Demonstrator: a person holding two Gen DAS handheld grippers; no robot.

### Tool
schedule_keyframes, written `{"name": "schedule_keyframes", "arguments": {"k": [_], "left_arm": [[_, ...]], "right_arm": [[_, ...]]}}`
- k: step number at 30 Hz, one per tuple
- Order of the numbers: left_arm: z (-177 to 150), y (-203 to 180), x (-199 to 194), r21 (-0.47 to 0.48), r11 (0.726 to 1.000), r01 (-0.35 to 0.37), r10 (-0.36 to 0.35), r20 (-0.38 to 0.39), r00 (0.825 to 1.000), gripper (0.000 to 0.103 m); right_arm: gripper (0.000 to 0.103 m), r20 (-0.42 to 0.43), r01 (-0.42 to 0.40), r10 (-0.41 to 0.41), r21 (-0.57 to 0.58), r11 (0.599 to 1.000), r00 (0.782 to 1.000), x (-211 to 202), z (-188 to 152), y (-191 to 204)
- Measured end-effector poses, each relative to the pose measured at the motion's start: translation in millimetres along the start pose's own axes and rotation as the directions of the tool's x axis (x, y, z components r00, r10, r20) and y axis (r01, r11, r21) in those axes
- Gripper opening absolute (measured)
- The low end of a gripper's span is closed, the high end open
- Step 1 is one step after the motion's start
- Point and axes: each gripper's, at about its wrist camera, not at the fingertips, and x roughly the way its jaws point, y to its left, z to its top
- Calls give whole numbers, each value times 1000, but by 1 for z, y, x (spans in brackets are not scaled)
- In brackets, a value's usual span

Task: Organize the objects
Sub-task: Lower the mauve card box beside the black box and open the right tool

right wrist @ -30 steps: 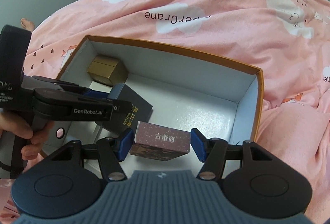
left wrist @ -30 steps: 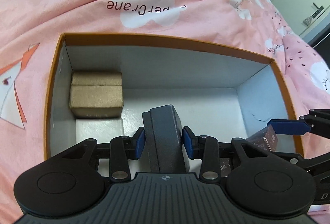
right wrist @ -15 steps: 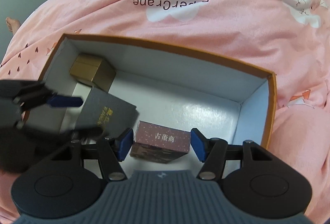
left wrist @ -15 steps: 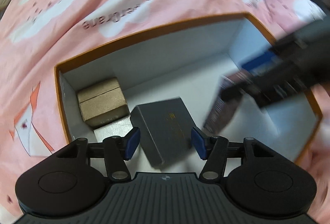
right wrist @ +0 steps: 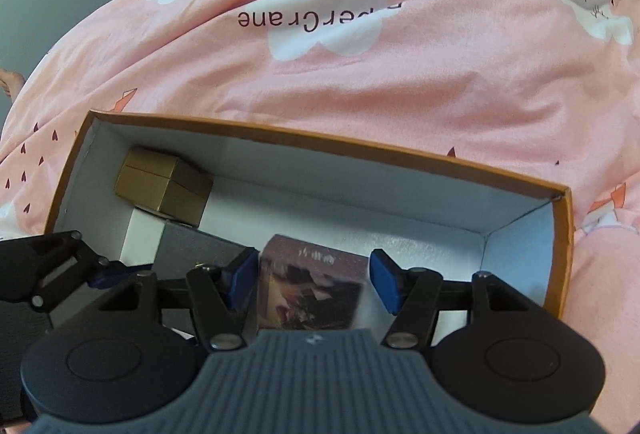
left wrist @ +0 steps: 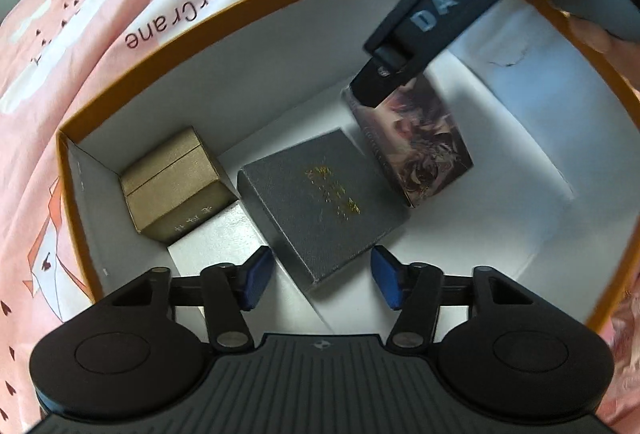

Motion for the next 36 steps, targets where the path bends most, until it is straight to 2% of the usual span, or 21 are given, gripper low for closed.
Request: {"name": "schedule_keyframes", "arguments": {"k": [5, 9, 13, 17, 20, 22, 24, 28, 29, 33, 36], "left_arm": [[9, -1, 3, -33, 999, -26, 26, 20, 999, 60], [18, 2, 6, -64, 997, -43, 45, 38, 998, 55], [24, 1, 10, -61, 995, -83, 87, 59, 994, 52], [26, 0, 13, -39, 989, -142, 145, 69, 987, 53], [24, 2, 13, -40, 985, -170, 172, 65, 983, 53], [23, 7, 10, -71, 987, -147, 153, 72, 986, 51], [23, 10, 5, -86, 992, -95, 102, 86, 991, 51], [23, 15, -5, -117, 993, -29, 41, 101, 994, 50], [24, 15, -7, -121, 992, -20, 33, 105, 994, 51], [28, 16, -12, -128, 992, -3, 18, 118, 993, 51], [12, 23, -14, -134, 991, 9, 7, 125, 992, 51]], "right_arm": [[67, 17, -4, 5, -51, 999, 1000, -4, -3, -1], [67, -4, -11, 10, -153, 988, 1000, -7, -12, 3], [67, -44, -18, 5, -293, 956, 999, -7, -28, 10], [67, -88, -20, -20, -423, 906, 996, 0, -43, 18], [66, -130, -31, -36, -477, 878, 991, 9, -48, 22], [64, -152, -36, -46, -497, 867, 987, 15, -50, 24], [57, -163, -32, -60, -511, 859, 985, 21, -50, 25], [54, -142, 4, -103, -566, 824, 985, 32, -51, 27], [54, -129, 16, -112, -585, 811, 985, 33, -52, 27], [41, -103, 22, -110, -624, 781, 989, 32, -50, 28], [40, -61, 53, -126, -670, 741, 990, 33, -50, 29]]}}
